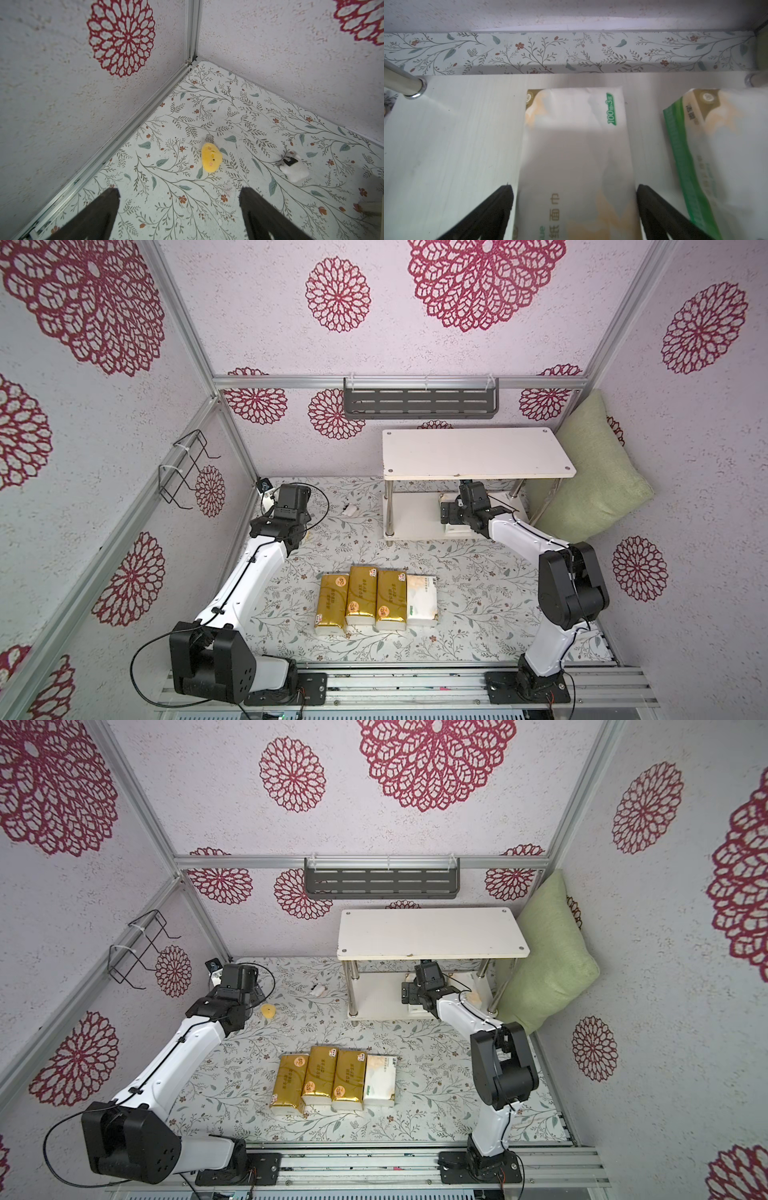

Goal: Place the tissue boxes on the shelf by color
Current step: Place a box of tissues on the shelf, then move the box of tissues to the center of the board.

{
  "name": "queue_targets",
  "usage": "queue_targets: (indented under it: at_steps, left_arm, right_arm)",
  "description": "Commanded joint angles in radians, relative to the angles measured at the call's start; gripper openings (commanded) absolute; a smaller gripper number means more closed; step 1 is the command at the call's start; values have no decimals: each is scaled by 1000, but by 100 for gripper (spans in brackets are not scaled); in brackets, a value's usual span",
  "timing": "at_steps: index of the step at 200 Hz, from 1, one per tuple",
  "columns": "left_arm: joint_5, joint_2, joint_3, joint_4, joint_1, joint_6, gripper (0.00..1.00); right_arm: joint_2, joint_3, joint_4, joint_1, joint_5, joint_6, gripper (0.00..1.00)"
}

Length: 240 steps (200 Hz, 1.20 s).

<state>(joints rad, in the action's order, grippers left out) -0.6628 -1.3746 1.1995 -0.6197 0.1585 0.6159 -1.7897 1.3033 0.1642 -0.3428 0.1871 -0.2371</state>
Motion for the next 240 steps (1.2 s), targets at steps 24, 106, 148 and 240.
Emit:
queue_targets:
  at_steps: [24,106,148,240]
  left_arm:
    - [1,16,0,-12,11,8,97]
    - [6,-6,21,-10,19,8,97]
    - [9,-18,29,-5,22,6,97]
    - [2,-31,22,5,27,10,97]
  right_arm:
    - [92,35,18,7,26,-9,99]
    - [188,-19,28,7,42,-29,99]
    - [284,-118,19,4,31,-60,99]
    - [470,-322,23,-89,32,-151,99]
